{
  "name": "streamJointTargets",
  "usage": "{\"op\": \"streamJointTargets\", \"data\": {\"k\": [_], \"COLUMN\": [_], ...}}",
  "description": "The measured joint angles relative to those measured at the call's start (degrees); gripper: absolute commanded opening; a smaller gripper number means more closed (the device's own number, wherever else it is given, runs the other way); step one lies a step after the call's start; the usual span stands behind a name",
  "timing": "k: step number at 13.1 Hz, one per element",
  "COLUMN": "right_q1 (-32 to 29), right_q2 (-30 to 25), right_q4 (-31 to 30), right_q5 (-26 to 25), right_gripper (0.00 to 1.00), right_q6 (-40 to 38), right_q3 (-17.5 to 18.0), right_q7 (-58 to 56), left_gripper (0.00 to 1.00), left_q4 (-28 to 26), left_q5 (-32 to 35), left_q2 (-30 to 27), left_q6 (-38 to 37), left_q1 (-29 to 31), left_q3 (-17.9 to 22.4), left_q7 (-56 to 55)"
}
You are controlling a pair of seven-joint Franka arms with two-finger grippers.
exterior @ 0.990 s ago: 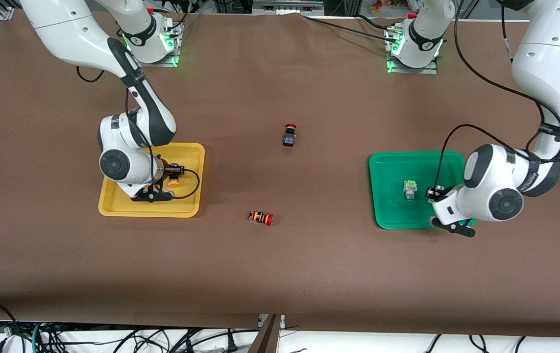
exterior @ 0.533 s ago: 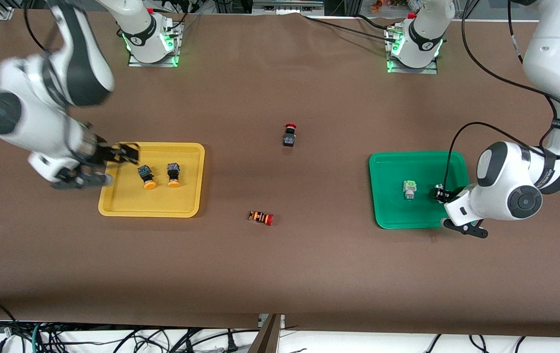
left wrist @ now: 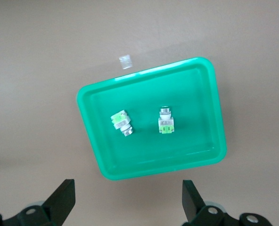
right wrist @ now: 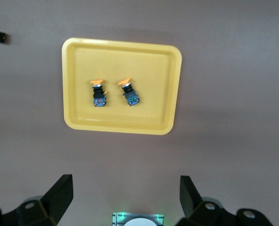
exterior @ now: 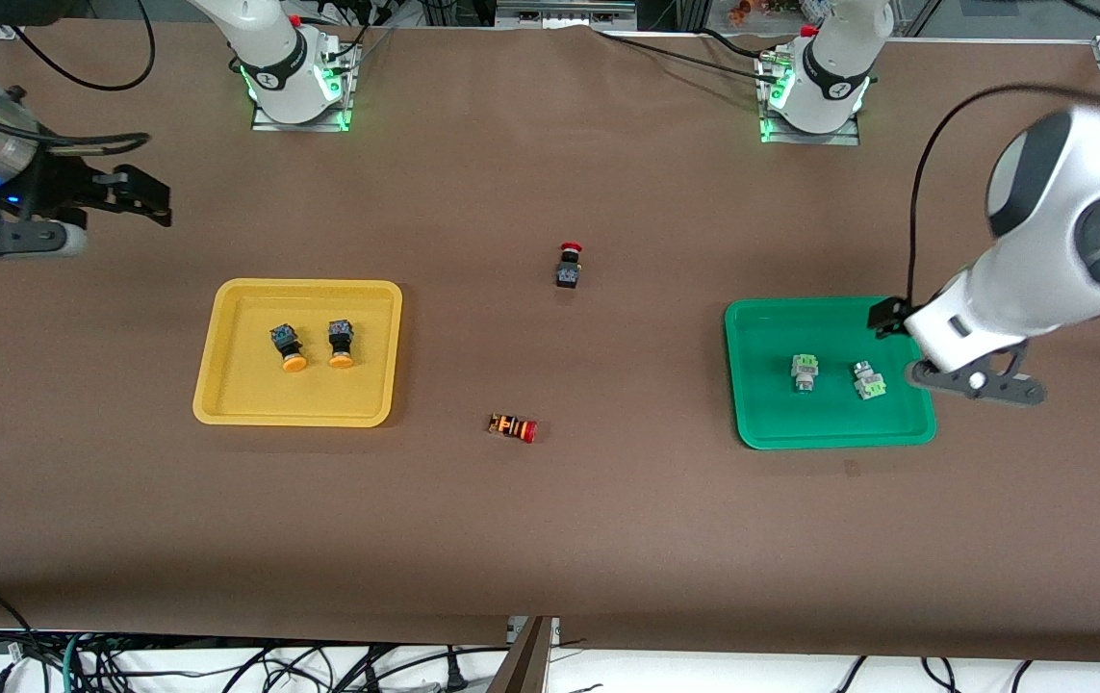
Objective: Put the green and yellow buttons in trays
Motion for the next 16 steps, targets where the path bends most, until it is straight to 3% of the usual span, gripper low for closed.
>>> {"op": "streamJointTargets", "data": {"k": [1,4,6,9,16], "right_q1": [-0.01,0.03,0.13,0.18,0.39], "right_q2": [0.33,1.60,2.20,2.24,3.40], "right_q4": [0.69,1.06,1.69,2.11,3.48], "right_q5": [0.00,0.00,0.00,0.00,0.00], "right_gripper": [1.00,1.00,1.00,1.00,1.00], "right_q6": [-0.06,-0.11,-0.11,-0.12,-0.14], "right_q3": [-0.46,-0.52,-0.50,-0.49,-0.45], "right_q7": [-0.36,-0.38,-0.39,-0.39,-0.43], "left_gripper": [1.00,1.00,1.00,1.00,1.00], "left_q4": [0.66,-2.23,-8.45,-13.73,-13.59], "left_q5": [-2.77,-13.68,-14.81,-15.09,-15.22], "left_q2": [-2.48,-10.52,-16.46,-19.97,-19.27], "left_q6": [-0.85,-0.85,1.95,3.02,2.33], "left_q1": [-0.89,-10.75,-14.78,-16.80,-18.17], "left_q3": [2.64,21.63,27.79,30.29,29.18], "left_q7": [-0.42,-0.13,-0.15,-0.15,-0.19]}}
